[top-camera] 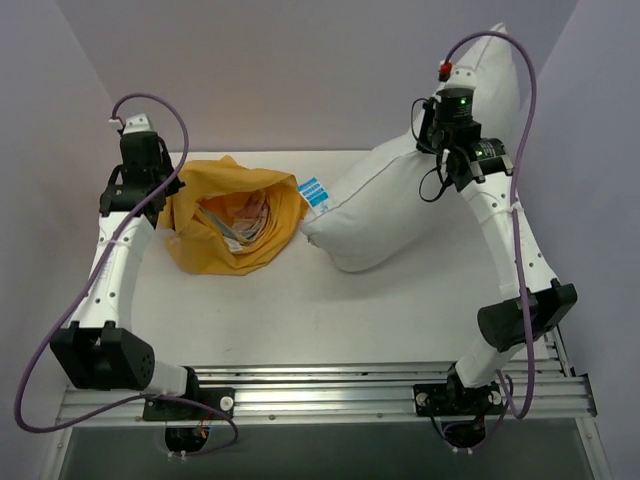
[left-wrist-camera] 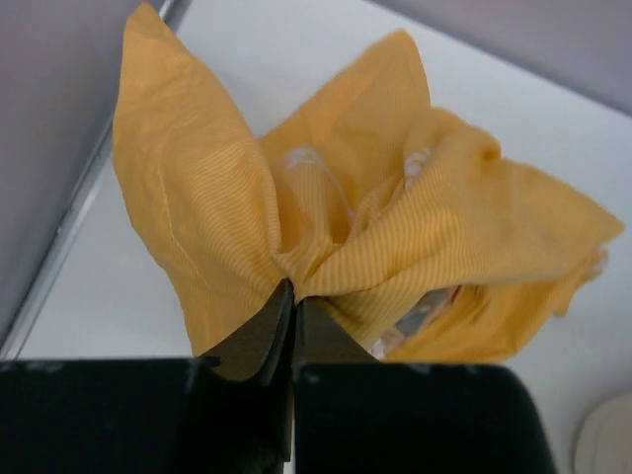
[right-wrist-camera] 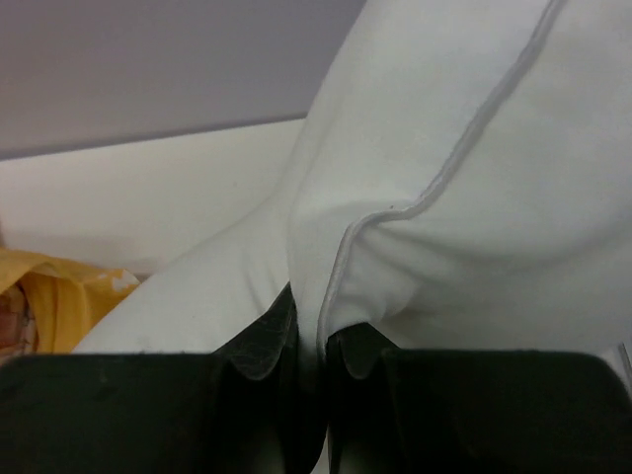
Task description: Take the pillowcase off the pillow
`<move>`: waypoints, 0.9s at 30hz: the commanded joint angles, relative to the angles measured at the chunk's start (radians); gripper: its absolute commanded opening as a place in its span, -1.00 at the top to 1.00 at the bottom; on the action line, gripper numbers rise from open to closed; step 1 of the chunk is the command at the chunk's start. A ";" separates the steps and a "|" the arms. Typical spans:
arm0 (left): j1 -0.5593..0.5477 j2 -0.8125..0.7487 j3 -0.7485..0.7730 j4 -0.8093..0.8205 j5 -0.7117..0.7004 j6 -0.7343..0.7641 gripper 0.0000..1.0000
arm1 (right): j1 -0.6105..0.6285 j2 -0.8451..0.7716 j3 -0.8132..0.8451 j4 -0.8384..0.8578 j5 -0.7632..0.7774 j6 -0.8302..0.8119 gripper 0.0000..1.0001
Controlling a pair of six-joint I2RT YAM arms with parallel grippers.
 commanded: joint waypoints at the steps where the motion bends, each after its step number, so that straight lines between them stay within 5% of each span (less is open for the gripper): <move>1: -0.018 -0.136 -0.164 0.047 0.090 -0.053 0.93 | 0.010 -0.083 -0.155 0.232 -0.105 0.014 1.00; 10: -0.200 -0.305 -0.595 0.072 0.184 -0.161 0.75 | 0.020 -0.034 -0.554 0.425 -0.287 0.145 1.00; 14: -0.207 -0.397 -0.666 0.030 0.154 -0.170 0.51 | 0.014 -0.015 -0.614 0.415 -0.244 0.192 0.56; 23: -0.204 -0.574 -0.581 -0.083 0.049 -0.113 -0.27 | -0.011 -0.187 -0.684 0.260 -0.029 0.230 0.28; 27: -0.202 -0.637 -0.571 -0.105 0.035 -0.106 -0.37 | -0.104 -0.260 -0.776 0.185 -0.007 0.286 0.28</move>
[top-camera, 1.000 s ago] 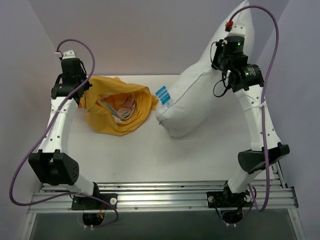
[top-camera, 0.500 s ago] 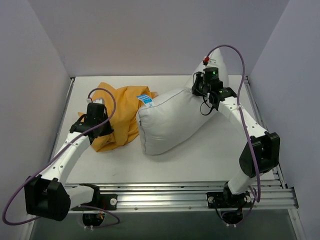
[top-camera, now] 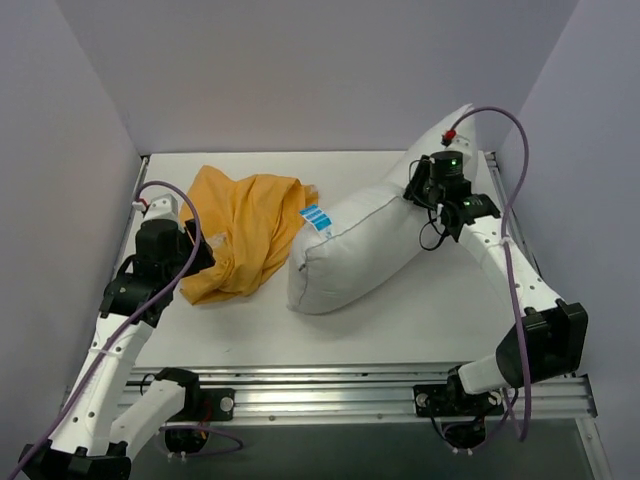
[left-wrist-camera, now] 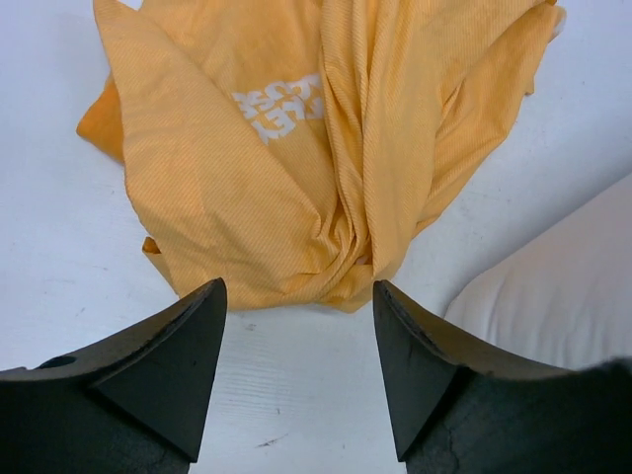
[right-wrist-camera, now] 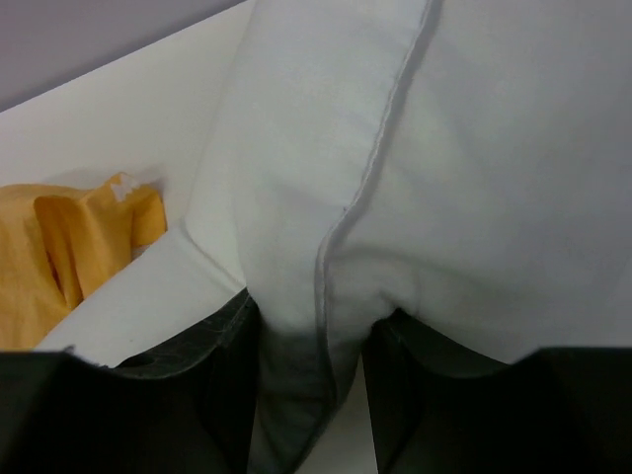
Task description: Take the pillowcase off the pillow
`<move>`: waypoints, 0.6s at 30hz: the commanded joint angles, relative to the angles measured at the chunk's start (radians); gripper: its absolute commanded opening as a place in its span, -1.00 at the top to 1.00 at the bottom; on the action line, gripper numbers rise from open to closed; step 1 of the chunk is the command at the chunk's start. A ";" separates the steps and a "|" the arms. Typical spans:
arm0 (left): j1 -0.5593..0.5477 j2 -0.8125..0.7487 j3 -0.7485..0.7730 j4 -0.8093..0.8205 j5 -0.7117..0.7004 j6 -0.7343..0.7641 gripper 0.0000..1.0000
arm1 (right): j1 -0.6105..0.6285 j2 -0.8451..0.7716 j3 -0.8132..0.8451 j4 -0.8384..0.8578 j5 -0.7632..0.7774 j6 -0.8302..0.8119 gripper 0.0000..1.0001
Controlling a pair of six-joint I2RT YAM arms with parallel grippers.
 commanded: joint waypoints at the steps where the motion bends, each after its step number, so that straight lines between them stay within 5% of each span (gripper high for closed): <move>1: 0.006 -0.044 0.038 -0.045 -0.034 0.017 -0.39 | -0.100 -0.076 -0.097 -0.152 0.074 0.047 0.25; 11: 0.007 -0.145 0.096 -0.136 -0.065 0.032 -0.82 | -0.150 -0.356 -0.172 -0.261 0.055 0.046 -0.65; 18: 0.007 -0.190 0.169 -0.185 -0.063 0.035 -0.89 | -0.150 -0.458 -0.149 -0.398 0.153 0.064 -0.89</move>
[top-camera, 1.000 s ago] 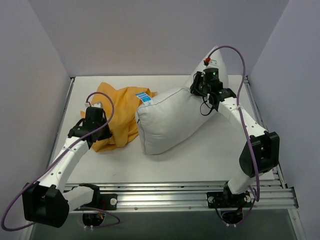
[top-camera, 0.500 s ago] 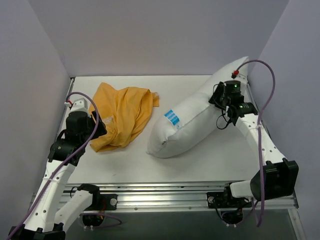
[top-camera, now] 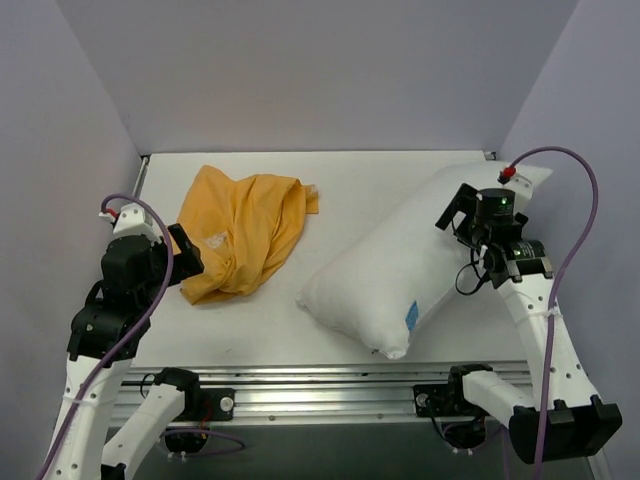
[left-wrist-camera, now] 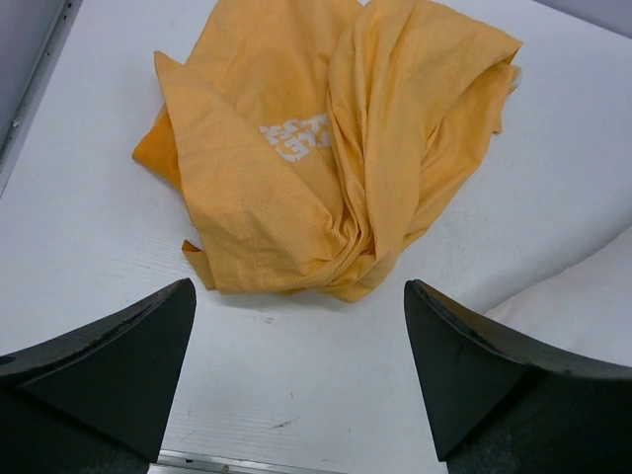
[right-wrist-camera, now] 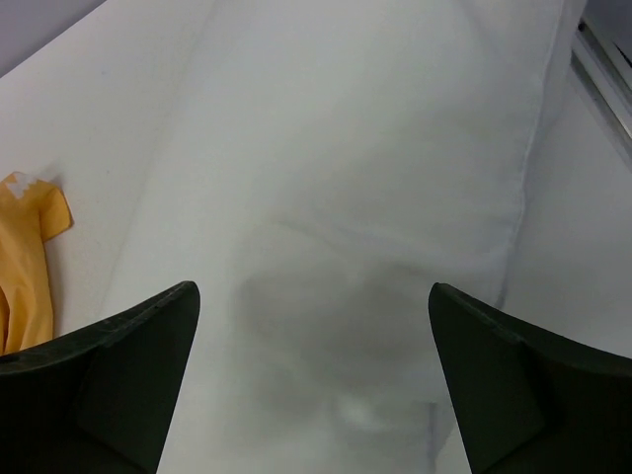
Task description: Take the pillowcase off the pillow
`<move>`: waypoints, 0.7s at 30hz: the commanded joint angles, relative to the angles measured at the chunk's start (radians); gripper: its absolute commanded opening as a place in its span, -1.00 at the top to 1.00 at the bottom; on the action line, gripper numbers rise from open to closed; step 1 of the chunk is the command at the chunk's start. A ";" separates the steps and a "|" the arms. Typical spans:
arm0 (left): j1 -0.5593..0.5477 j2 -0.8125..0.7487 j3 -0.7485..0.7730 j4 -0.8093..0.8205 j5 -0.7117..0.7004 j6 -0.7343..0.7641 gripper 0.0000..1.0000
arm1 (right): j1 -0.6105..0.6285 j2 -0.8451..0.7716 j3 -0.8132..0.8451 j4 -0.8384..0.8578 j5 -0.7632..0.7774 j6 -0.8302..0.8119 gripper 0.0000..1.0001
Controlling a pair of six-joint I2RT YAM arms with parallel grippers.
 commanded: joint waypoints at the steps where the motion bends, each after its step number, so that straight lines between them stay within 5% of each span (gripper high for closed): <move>1: 0.005 -0.030 0.069 -0.042 -0.013 0.011 -0.89 | 0.006 -0.063 0.038 -0.109 0.090 0.014 -0.93; 7: 0.006 -0.095 0.141 -0.099 -0.060 0.020 -1.00 | 0.006 -0.172 0.124 -0.191 0.172 -0.007 -0.99; 21: 0.002 -0.211 0.376 -0.202 -0.223 0.060 -0.88 | 0.013 -0.412 0.403 -0.148 0.320 -0.243 -0.99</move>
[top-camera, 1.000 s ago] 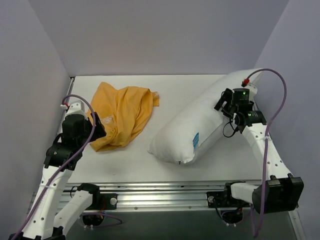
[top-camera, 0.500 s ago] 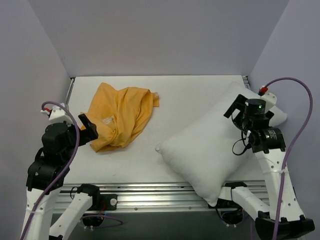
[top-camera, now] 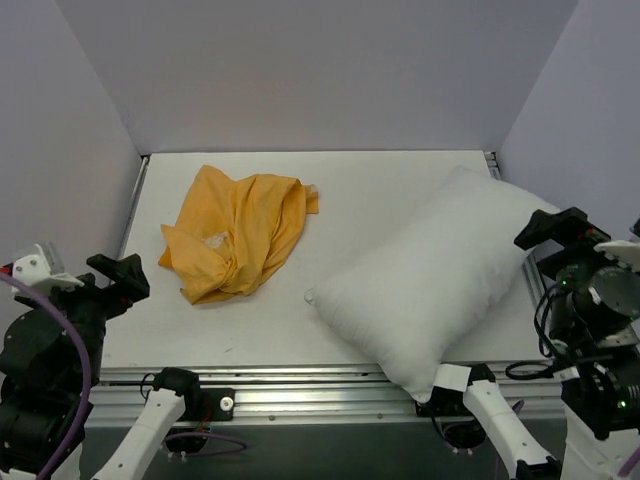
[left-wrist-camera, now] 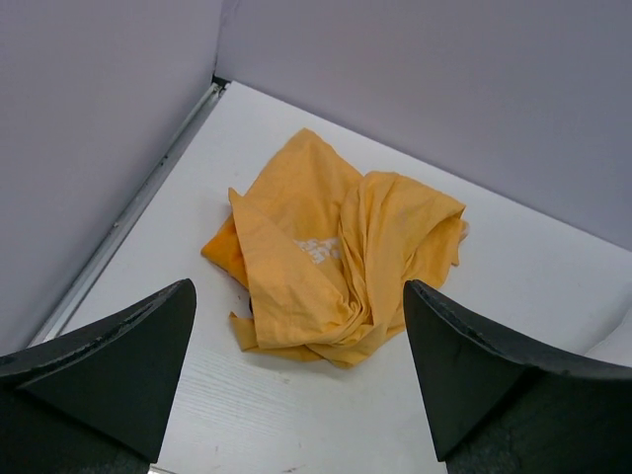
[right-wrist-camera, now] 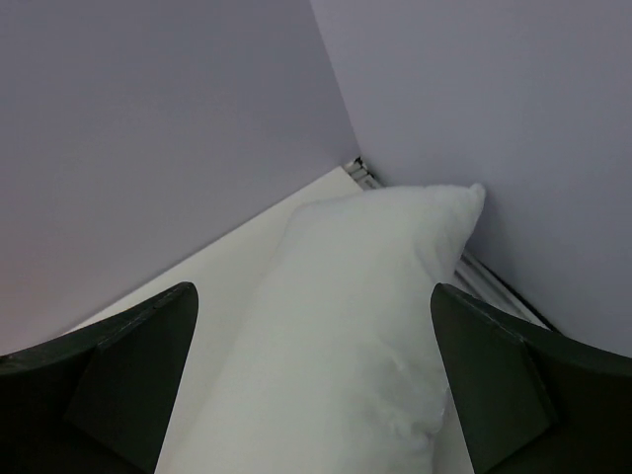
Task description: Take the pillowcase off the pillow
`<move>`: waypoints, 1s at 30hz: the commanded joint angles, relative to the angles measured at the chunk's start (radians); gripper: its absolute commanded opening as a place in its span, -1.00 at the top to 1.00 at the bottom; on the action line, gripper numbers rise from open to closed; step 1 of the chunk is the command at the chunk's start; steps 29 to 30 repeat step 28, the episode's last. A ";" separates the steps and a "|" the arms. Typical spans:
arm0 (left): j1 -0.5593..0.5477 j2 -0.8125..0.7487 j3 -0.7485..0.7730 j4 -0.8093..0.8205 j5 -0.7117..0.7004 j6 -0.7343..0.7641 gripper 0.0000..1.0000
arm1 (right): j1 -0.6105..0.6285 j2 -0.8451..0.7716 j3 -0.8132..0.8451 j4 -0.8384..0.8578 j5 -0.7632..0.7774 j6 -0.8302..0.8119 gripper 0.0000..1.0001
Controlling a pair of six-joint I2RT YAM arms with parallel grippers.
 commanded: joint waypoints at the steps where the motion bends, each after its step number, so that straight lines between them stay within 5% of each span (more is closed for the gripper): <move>1: -0.001 -0.031 0.059 -0.040 -0.080 0.031 -0.88 | 0.018 -0.057 0.040 0.045 0.096 -0.106 -0.99; 14: -0.059 -0.140 0.171 -0.043 -0.208 0.127 -0.88 | 0.143 -0.307 0.006 0.172 0.202 -0.235 -0.99; 30: -0.067 -0.156 0.147 -0.022 -0.269 0.143 -0.88 | 0.237 -0.293 -0.035 0.157 0.244 -0.209 -0.99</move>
